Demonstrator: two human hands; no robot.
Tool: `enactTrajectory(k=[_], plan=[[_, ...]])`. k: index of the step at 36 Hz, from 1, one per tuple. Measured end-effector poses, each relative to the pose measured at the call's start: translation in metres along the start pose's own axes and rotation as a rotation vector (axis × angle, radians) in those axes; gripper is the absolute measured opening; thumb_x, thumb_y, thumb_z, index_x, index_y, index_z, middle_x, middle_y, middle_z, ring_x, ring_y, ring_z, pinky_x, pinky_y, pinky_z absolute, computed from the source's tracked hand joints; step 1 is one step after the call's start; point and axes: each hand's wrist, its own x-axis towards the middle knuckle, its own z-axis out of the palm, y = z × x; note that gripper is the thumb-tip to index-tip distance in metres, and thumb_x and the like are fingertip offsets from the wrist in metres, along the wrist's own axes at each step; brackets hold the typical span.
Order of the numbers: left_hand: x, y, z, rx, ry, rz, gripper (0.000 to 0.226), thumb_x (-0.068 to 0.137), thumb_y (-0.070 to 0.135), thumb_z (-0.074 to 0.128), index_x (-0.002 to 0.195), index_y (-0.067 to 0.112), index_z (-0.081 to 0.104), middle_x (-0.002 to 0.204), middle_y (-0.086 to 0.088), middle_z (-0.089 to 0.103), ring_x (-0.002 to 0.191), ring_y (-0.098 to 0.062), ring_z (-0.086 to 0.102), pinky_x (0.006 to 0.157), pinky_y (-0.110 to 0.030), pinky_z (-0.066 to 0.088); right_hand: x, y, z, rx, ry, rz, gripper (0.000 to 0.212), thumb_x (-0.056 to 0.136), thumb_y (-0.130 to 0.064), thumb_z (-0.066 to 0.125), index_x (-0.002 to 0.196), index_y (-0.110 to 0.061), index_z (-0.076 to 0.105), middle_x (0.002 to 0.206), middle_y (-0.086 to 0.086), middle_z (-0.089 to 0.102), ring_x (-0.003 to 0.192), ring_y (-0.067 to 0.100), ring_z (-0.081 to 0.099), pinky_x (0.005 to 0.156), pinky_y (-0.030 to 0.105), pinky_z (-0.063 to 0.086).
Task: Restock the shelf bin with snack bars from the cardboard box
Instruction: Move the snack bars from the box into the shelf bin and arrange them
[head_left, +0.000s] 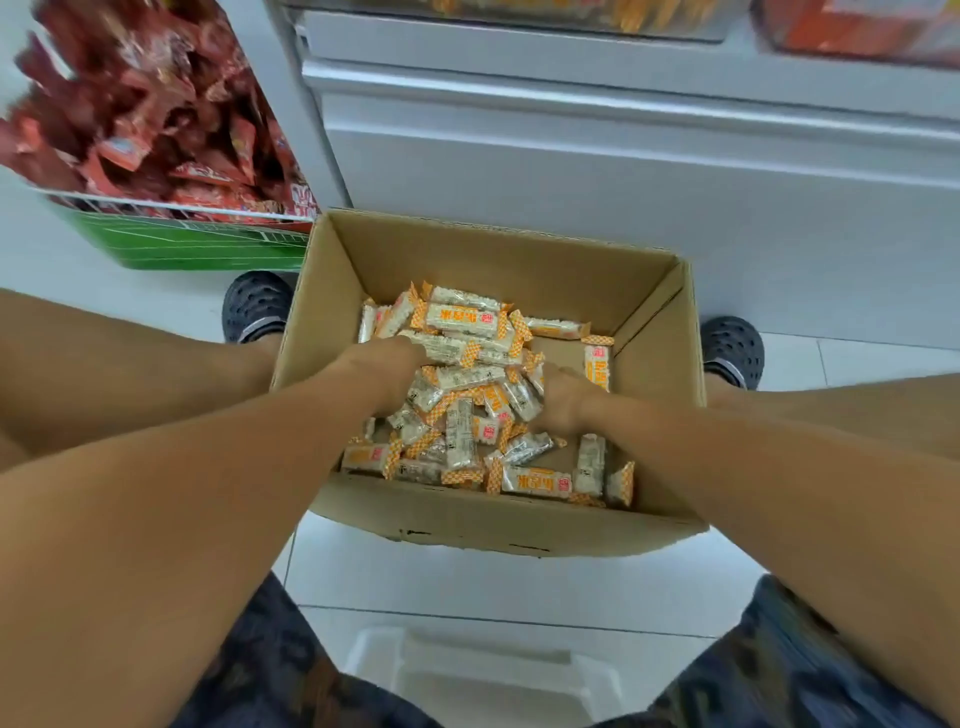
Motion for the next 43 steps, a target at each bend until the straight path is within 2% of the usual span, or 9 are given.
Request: enactTrajectory(k=[5,11,16,19,23,28,32,37,43], plan=[[0.012,-0.012,0.019,0.069,-0.081,-0.098,0.061,0.085,0.012,0.068,0.138,0.011,0.036,0.136,-0.008,0.048,0.119,-0.031,0.056,0.089,-0.041,0.053,0.025,0.005,-0.004,0.137,0.070,0.147,0.076,0.090,-0.032,0.069,0.149,-0.007,0.027,0.144,0.014,0.044,0.120,0.032,0.055,0.085,0.035,0.052],[0.026,0.002,0.027,-0.002,0.028,-0.143,0.068,0.088,-0.001,0.058,0.146,0.014,0.025,0.137,-0.012,0.046,0.121,-0.035,0.054,0.081,-0.042,0.049,0.034,0.005,0.016,0.107,0.026,0.195,0.071,0.090,-0.031,0.071,0.144,-0.005,0.033,0.143,0.017,0.040,0.125,0.033,0.050,0.095,0.038,0.050],[0.027,0.004,0.022,0.042,0.008,-0.140,0.053,0.093,0.006,0.056,0.141,0.019,0.040,0.135,-0.011,0.046,0.119,-0.031,0.054,0.079,-0.041,0.050,0.038,0.002,0.010,0.263,0.013,0.231,0.030,0.083,-0.024,0.079,0.080,-0.008,0.054,0.085,0.011,0.062,0.070,0.025,0.059,0.058,0.032,0.051],[0.026,0.006,0.017,0.155,-0.036,-0.054,0.054,0.086,0.037,0.074,0.131,0.018,0.050,0.138,-0.009,0.041,0.127,-0.030,0.045,0.093,-0.041,0.048,0.034,0.003,0.008,0.531,-0.090,0.268,0.036,0.084,-0.020,0.080,0.089,-0.003,0.049,0.074,0.009,0.053,0.059,0.023,0.052,0.047,0.029,0.042],[0.024,0.009,0.016,0.116,-0.100,0.091,0.033,0.090,0.042,0.068,0.101,0.020,0.046,0.113,-0.006,0.057,0.097,-0.024,0.051,0.088,-0.040,0.050,0.033,0.010,0.009,0.757,-0.003,0.292,0.051,0.076,-0.016,0.087,0.111,-0.004,0.051,0.100,0.008,0.058,0.093,0.028,0.058,0.061,0.033,0.048],[0.017,0.010,0.012,-0.492,-0.135,-0.036,0.047,0.103,0.048,0.041,0.120,0.007,0.059,0.118,-0.014,0.062,0.103,-0.031,0.059,0.089,-0.038,0.045,0.033,0.018,0.006,1.051,0.143,0.248,0.055,0.062,-0.021,0.096,0.100,-0.015,0.057,0.097,0.004,0.061,0.086,0.019,0.062,0.072,0.032,0.059],[0.018,0.013,-0.001,-1.172,-0.094,-0.275,0.053,0.105,0.039,0.042,0.148,0.008,0.040,0.146,-0.007,0.046,0.116,-0.024,0.052,0.091,-0.034,0.049,0.016,0.017,-0.007,1.278,-0.138,0.145,0.093,0.043,-0.029,0.102,0.126,-0.009,0.062,0.119,0.007,0.070,0.104,0.017,0.067,0.085,0.032,0.059],[0.014,0.018,-0.005,-1.550,-0.257,-0.255,0.033,0.105,0.032,0.043,0.130,0.013,0.053,0.111,-0.003,0.070,0.096,-0.021,0.068,0.074,-0.037,0.058,0.001,-0.001,-0.020,1.562,-0.435,-0.011,0.029,0.088,0.000,0.066,0.117,0.001,0.064,0.111,0.019,0.071,0.099,0.027,0.073,0.081,0.036,0.062],[0.017,0.019,-0.005,-1.601,-0.350,-0.129,0.043,0.097,0.050,0.052,0.120,0.014,0.060,0.111,-0.016,0.070,0.093,-0.027,0.070,0.080,-0.044,0.059,0.012,-0.034,-0.021,1.219,-0.275,-0.071,0.019,0.085,-0.017,0.076,0.100,-0.007,0.070,0.094,0.012,0.074,0.074,0.016,0.072,0.067,0.025,0.061]])
